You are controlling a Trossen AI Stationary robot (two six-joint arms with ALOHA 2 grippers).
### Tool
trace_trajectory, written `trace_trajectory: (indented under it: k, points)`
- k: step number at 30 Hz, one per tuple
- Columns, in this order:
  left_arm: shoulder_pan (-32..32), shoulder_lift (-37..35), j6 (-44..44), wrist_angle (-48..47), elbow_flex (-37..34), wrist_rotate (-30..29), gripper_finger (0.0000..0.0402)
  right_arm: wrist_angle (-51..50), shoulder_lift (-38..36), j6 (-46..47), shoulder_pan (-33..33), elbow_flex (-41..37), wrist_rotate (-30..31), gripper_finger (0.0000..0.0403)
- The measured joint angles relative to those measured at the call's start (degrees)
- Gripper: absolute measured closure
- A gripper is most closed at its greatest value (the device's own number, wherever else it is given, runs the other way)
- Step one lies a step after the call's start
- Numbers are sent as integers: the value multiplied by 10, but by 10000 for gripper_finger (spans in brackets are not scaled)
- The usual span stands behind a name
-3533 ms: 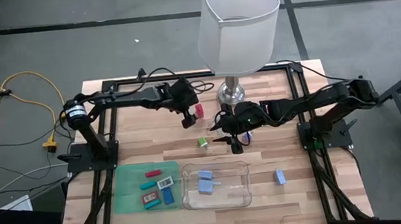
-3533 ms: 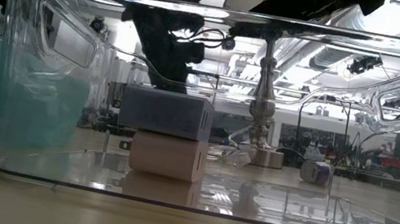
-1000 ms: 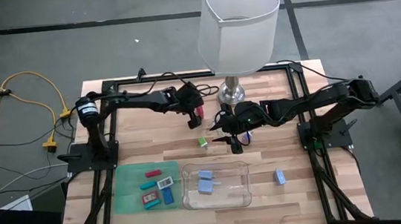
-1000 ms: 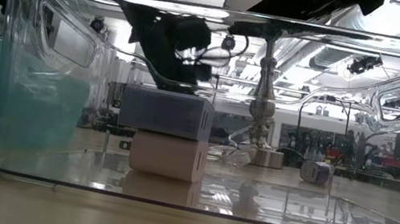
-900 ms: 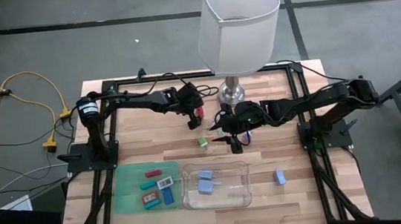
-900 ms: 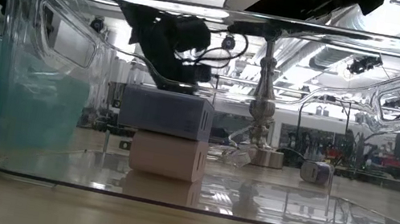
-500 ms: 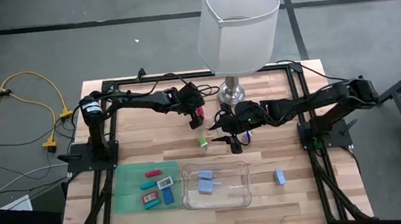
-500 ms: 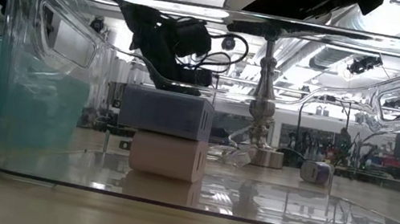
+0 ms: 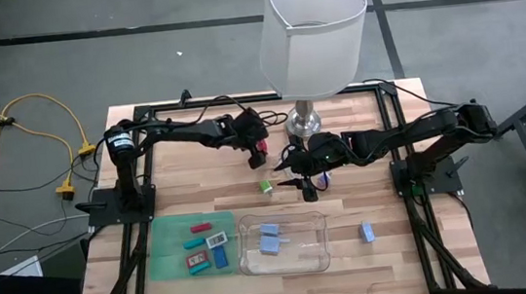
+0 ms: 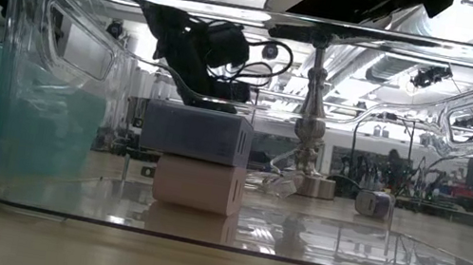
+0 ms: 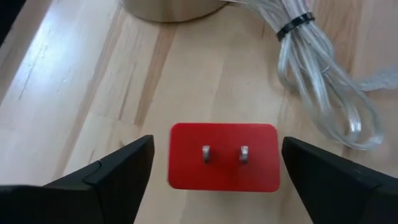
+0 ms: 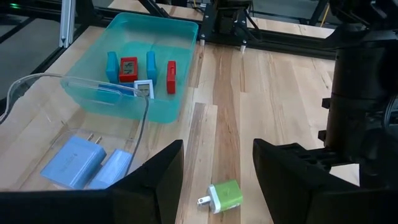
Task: Pick & Place Office items
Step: Put the red charger adapter into the transparent bin
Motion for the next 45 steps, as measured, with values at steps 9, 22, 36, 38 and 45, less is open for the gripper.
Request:
trace_trajectory:
  k: [9, 22, 36, 38, 45]
  points:
    - [1, 0, 0, 0, 0, -1, 106, 0, 0, 0, 0, 0, 0, 223]
    - [1, 0, 0, 0, 0, -1, 185, 0, 0, 0, 0, 0, 0, 223]
    - [1, -8, 6, -8, 0, 0, 188, 0, 0, 0, 0, 0, 0, 223]
    - [1, -22, 11, -26, 0, -1, 189, 0, 0, 0, 0, 0, 0, 223]
    - [0, -107, -4, -140, 0, -28, 189, 0, 0, 0, 0, 0, 0, 223]
